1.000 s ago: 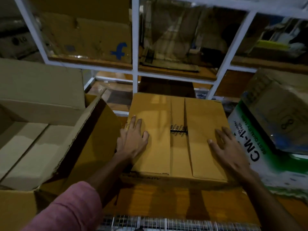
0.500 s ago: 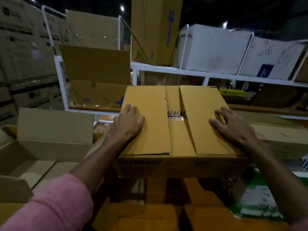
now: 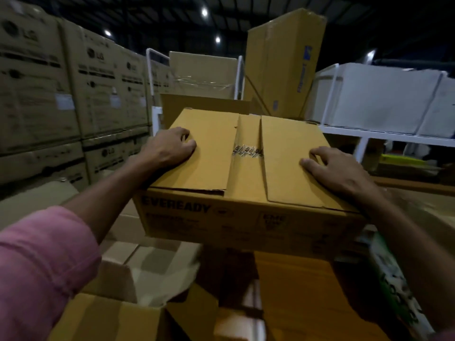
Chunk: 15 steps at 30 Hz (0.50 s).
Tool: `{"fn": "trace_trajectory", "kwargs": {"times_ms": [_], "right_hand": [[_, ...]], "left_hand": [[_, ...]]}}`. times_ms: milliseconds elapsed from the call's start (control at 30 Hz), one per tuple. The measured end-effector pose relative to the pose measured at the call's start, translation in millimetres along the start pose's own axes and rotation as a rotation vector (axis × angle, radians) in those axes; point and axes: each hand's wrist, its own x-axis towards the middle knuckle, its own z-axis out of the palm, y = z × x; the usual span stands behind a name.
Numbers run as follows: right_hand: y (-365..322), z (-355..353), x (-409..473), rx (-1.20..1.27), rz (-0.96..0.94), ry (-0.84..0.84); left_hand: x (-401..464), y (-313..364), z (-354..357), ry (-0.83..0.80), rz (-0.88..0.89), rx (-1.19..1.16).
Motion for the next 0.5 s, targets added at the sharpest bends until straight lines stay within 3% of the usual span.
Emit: {"fn": "trace_trajectory", "kwargs": {"times_ms": [267,500], "right_hand": [[-163,99,38,0.058,-0.075,-0.024],[-268,199,23,0.037,-0.095,-0.153]], "left_hand": [[37,-172,-63,0.033,-0.096,0.063],[37,-317,-61,-0.049,-0.150,0.071]]}}
